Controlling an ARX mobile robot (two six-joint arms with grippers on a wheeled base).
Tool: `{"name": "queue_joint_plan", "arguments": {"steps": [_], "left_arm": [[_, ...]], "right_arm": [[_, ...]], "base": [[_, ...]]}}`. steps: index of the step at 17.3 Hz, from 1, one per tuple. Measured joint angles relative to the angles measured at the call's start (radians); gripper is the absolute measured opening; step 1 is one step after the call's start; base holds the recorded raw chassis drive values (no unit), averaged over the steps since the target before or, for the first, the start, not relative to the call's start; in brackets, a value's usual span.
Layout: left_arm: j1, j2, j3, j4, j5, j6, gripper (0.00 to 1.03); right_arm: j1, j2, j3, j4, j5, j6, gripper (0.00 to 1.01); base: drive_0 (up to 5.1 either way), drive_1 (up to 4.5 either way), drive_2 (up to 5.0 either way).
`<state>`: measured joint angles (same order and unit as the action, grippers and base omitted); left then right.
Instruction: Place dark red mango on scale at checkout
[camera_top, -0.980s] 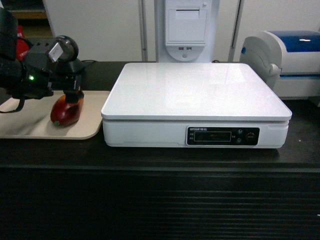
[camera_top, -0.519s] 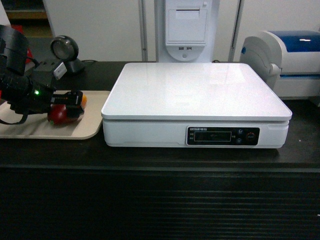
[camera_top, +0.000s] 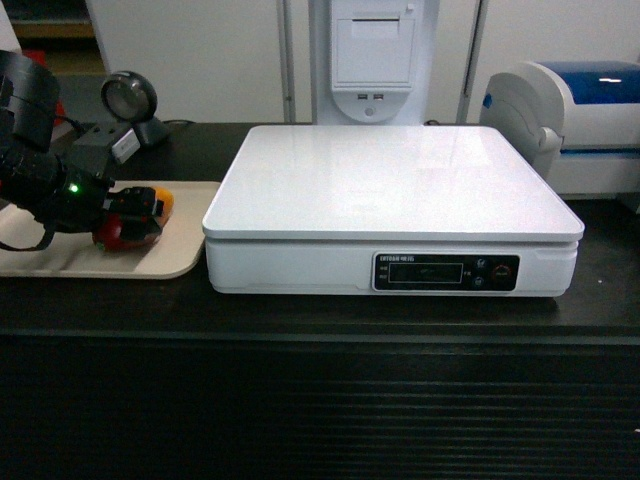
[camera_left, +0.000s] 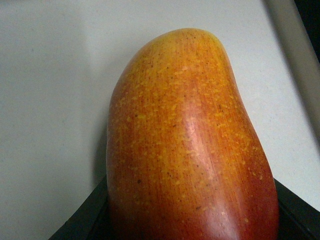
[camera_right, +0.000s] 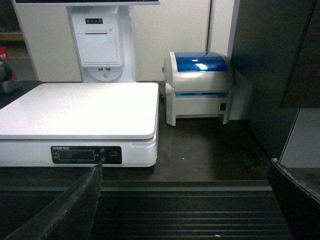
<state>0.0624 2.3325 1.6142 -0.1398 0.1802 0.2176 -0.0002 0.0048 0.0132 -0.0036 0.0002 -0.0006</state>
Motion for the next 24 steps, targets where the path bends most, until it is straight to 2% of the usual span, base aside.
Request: {"name": "queue_joint_plan", "arguments": {"steps": [3, 5, 7, 8, 10, 11, 13, 17, 21, 24], "left_arm": [[-0.003, -0.113, -0.096, 0.031, 0.027, -0.009, 0.61], [-0.019, -0.237, -0.15, 0.066, 0.051, -0.043, 0.61], [-0.062, -0.37, -0.197, 0.094, 0.078, -0.086, 0.61], [-0.096, -0.428, -0.212, 0.106, 0.083, -0.117, 0.61], [-0.172, -0.484, -0.217, 0.134, 0.097, -0.219, 0.61], [-0.216, -0.488, -0.216, 0.134, 0.077, -0.264, 0.61], [-0.298, -0.458, -0.187, 0.115, 0.028, -0.311, 0.61], [-0.443, -0.346, -0.066, 0.072, -0.028, -0.406, 0.6], [-0.525, -0.209, 0.081, -0.01, -0.077, -0.493, 0.6], [-0.528, -0.1, 0.222, -0.102, -0.123, -0.596, 0.6]], "right_arm": [[0.0, 0.0, 0.0, 0.0, 0.0, 0.0, 0.98], [0.0, 0.0, 0.0, 0.0, 0.0, 0.0, 0.98], [0.0, 0.0, 0.0, 0.0, 0.0, 0.0, 0.98], [0.0, 0.0, 0.0, 0.0, 0.0, 0.0, 0.98], [0.0, 0.0, 0.0, 0.0, 0.0, 0.0, 0.98], [0.0, 0.0, 0.0, 0.0, 0.0, 0.0, 0.98], [0.0, 0.0, 0.0, 0.0, 0.0, 0.0, 0.98], [0.0, 0.0, 0.0, 0.0, 0.0, 0.0, 0.98], [0.0, 0.0, 0.0, 0.0, 0.0, 0.0, 0.98], [0.0, 0.0, 0.0, 0.0, 0.0, 0.0, 0.98]], "base": [[0.0, 0.0, 0.0], [0.0, 0.0, 0.0], [0.0, 0.0, 0.0], [0.0, 0.0, 0.0], [0.0, 0.0, 0.0], [0.0, 0.0, 0.0], [0.0, 0.0, 0.0], [0.0, 0.0, 0.0], [0.0, 0.0, 0.0], [0.0, 0.0, 0.0]]}}
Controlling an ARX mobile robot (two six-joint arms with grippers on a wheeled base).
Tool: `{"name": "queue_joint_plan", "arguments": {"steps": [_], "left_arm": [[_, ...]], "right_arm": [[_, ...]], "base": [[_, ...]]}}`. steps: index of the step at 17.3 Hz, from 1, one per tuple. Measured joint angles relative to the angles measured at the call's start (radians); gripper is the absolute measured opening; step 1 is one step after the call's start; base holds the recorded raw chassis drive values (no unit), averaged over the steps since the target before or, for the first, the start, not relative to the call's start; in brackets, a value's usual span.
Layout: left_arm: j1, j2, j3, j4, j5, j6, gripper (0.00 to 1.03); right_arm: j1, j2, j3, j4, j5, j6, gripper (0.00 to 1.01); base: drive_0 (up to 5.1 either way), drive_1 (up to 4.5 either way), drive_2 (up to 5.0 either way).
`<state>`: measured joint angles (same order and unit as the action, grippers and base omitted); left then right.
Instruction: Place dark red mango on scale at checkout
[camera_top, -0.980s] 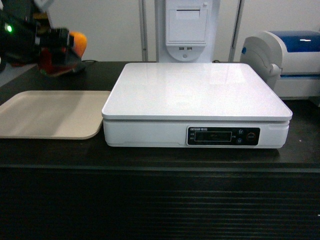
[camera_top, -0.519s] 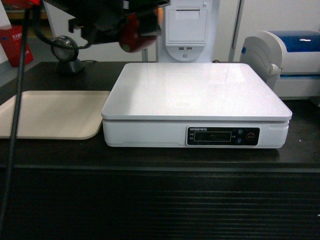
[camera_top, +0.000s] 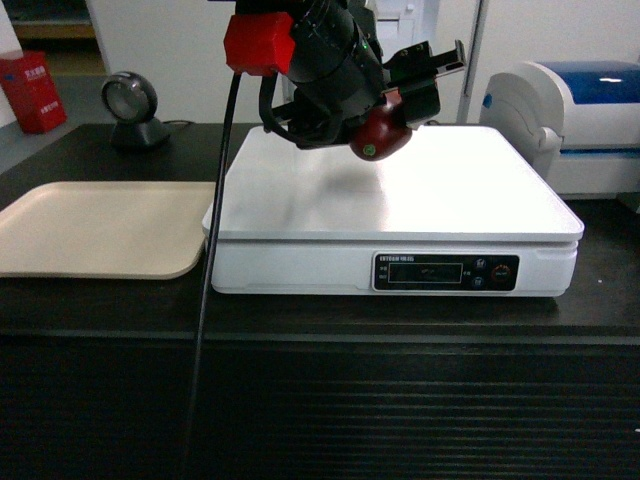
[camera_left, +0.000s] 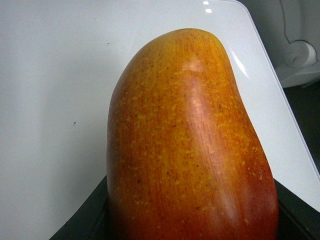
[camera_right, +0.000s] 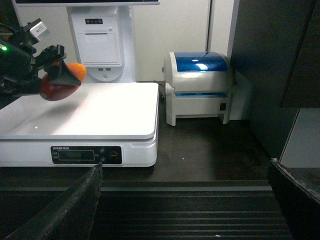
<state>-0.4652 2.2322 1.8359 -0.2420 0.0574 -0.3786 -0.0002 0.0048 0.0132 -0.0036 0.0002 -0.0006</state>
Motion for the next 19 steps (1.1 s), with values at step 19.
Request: {"name": "queue_joint_plan", "arguments": {"steps": [19], "left_arm": [[-0.057, 0.249, 0.342, -0.147, -0.19, 0.086, 0.98]], "right_arm": [[0.0, 0.0, 0.0, 0.0, 0.0, 0.0, 0.98]], "base": [[0.0, 0.0, 0.0]]}}
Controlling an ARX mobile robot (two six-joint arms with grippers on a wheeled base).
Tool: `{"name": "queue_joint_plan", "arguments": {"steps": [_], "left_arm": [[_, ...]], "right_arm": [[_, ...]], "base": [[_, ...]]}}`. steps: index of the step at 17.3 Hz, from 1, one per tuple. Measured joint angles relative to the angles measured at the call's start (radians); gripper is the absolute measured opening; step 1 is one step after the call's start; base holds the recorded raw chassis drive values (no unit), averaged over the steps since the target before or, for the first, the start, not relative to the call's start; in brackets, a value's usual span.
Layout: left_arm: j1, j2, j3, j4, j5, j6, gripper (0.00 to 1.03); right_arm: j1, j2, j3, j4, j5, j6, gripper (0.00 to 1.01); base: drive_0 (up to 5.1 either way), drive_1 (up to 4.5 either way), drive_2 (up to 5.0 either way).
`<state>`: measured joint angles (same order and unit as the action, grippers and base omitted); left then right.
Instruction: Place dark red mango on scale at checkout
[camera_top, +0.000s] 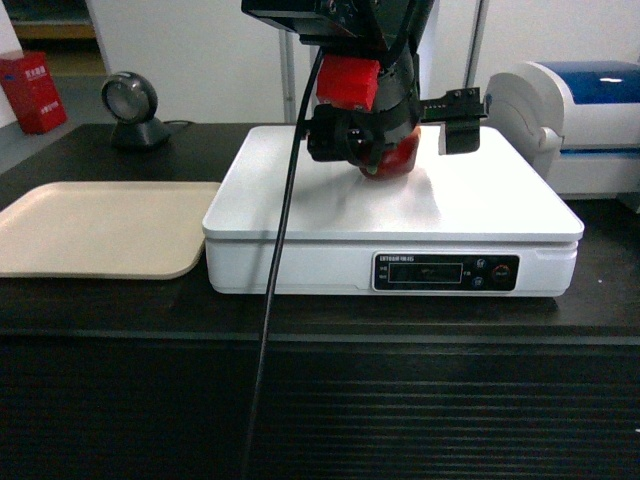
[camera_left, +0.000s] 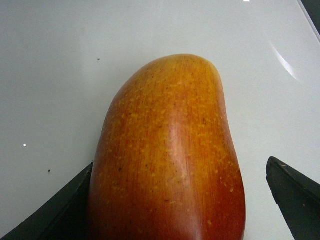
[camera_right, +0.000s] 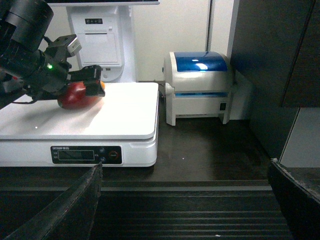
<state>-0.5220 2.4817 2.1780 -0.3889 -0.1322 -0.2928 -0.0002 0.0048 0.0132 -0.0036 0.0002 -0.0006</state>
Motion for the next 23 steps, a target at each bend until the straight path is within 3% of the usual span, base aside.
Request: {"name": "queue_joint_plan", "arguments": {"steps": [3, 6, 9, 12, 13, 15, 19, 23], "left_arm": [[0.0, -0.018, -0.045, 0.072, -0.014, 0.053, 0.98], [0.0, -0.089, -0.124, 0.163, -0.004, 0.161, 0.98], [0.012, -0.214, -0.221, 0.205, 0.115, 0.236, 0.98], [0.053, -0.384, -0.365, 0.311, 0.288, 0.245, 0.98], [0.084, -0.455, -0.431, 0.343, 0.35, 0.246, 0.98], [0.19, -0.613, -0.592, 0.438, 0.388, 0.239, 0.98], [0.467, -0.928, -1.001, 0.594, 0.384, 0.212, 0.98], [0.652, -1.197, -1.316, 0.636, 0.397, 0.21, 0.98]], "right_arm": [[0.0, 0.0, 0.0, 0.0, 0.0, 0.0, 0.98], [0.0, 0.0, 0.0, 0.0, 0.0, 0.0, 0.98], [0.0, 0.0, 0.0, 0.0, 0.0, 0.0, 0.98], [0.0, 0.0, 0.0, 0.0, 0.0, 0.0, 0.98], [0.0, 0.0, 0.0, 0.0, 0.0, 0.0, 0.98], [0.0, 0.0, 0.0, 0.0, 0.0, 0.0, 0.98], [0.0, 0.0, 0.0, 0.0, 0.0, 0.0, 0.98], [0.0, 0.0, 0.0, 0.0, 0.0, 0.0, 0.98]], "base": [[0.0, 0.0, 0.0], [0.0, 0.0, 0.0], [0.0, 0.0, 0.0], [0.0, 0.0, 0.0], [0.0, 0.0, 0.0], [0.0, 0.0, 0.0], [0.0, 0.0, 0.0], [0.0, 0.0, 0.0]]}}
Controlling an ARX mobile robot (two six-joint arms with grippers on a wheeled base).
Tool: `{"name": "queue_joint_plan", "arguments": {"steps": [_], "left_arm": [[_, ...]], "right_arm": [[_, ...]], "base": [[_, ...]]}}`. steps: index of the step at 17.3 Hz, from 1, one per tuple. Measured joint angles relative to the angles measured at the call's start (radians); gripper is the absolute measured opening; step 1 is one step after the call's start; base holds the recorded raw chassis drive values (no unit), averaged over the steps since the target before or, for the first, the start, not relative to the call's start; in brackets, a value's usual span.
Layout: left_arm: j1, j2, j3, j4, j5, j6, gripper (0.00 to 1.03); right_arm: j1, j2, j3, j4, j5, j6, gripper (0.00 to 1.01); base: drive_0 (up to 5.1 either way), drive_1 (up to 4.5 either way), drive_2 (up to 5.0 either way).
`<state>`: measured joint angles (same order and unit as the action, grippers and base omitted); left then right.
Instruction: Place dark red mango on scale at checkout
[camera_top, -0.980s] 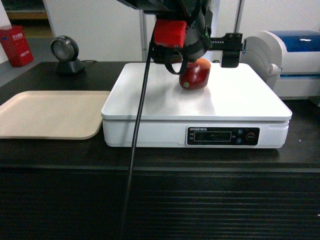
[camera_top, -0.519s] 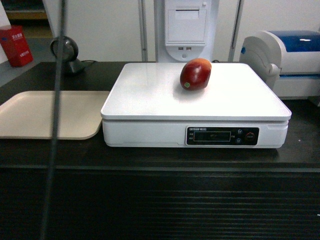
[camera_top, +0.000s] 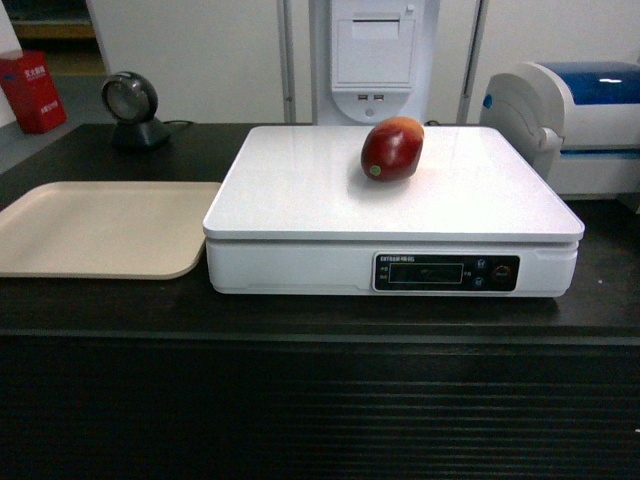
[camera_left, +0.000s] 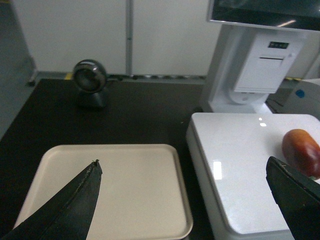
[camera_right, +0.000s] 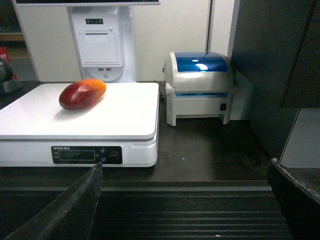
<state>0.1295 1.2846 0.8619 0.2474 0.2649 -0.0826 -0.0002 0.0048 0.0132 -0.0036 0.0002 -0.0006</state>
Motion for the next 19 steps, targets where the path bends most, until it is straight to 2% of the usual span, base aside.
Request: {"name": "queue_joint_plan", "arguments": {"steps": [2, 4, 5, 6, 8, 13, 14, 17, 19], "left_arm": [[0.082, -0.116, -0.105, -0.001, -0.015, 0.004, 0.98], [0.138, -0.21, -0.191, -0.011, -0.002, 0.004, 0.98], [0.164, -0.24, -0.259, 0.1, 0.019, 0.017, 0.94], [0.172, -0.279, -0.347, 0.226, 0.025, 0.04, 0.83], [0.181, -0.365, -0.527, 0.352, 0.044, 0.063, 0.61], [0.053, -0.547, -0.695, 0.325, -0.08, 0.065, 0.05], [0.035, -0.578, -0.716, 0.311, -0.1, 0.067, 0.02], [-0.02, -0.687, -0.77, 0.253, -0.152, 0.068, 0.02], [-0.028, -0.708, -0.777, 0.243, -0.16, 0.068, 0.02]], "right_arm": [[0.0, 0.0, 0.0, 0.0, 0.0, 0.0, 0.98], [0.0, 0.0, 0.0, 0.0, 0.0, 0.0, 0.98], [0.0, 0.0, 0.0, 0.0, 0.0, 0.0, 0.98], [0.0, 0.0, 0.0, 0.0, 0.0, 0.0, 0.98], [0.0, 0.0, 0.0, 0.0, 0.0, 0.0, 0.98], [0.0, 0.0, 0.0, 0.0, 0.0, 0.0, 0.98], [0.0, 0.0, 0.0, 0.0, 0.0, 0.0, 0.98], [0.0, 0.0, 0.0, 0.0, 0.0, 0.0, 0.98], [0.0, 0.0, 0.0, 0.0, 0.0, 0.0, 0.98]], "base": [[0.0, 0.0, 0.0], [0.0, 0.0, 0.0], [0.0, 0.0, 0.0], [0.0, 0.0, 0.0], [0.0, 0.0, 0.0], [0.0, 0.0, 0.0], [0.0, 0.0, 0.0], [0.0, 0.0, 0.0], [0.0, 0.0, 0.0]]}}
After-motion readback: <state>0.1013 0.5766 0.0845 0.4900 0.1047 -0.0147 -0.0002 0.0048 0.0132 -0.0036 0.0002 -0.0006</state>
